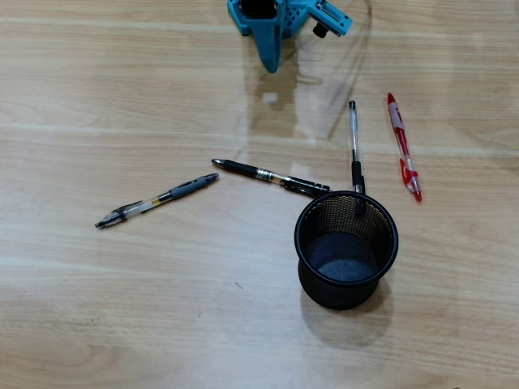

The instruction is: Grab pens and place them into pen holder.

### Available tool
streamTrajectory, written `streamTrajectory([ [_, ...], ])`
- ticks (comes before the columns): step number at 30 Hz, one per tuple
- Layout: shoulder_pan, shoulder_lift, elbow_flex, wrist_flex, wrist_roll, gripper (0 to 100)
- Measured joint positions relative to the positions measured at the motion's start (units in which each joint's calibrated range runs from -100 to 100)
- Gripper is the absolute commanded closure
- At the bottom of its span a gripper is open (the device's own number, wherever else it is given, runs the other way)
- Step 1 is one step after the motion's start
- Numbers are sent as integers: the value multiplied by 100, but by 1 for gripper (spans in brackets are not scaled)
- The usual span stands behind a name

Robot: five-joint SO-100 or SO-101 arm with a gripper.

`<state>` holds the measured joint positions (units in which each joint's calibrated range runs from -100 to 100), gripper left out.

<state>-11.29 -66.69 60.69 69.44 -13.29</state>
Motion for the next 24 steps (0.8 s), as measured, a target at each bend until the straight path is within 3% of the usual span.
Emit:
streamTrajectory([
  [4,-505,705,-594,-17,-775,98],
  [11,-1591,1861,-1713,9,-2923,98],
  [24,-3240,3594,-3345,9,-3724,98],
])
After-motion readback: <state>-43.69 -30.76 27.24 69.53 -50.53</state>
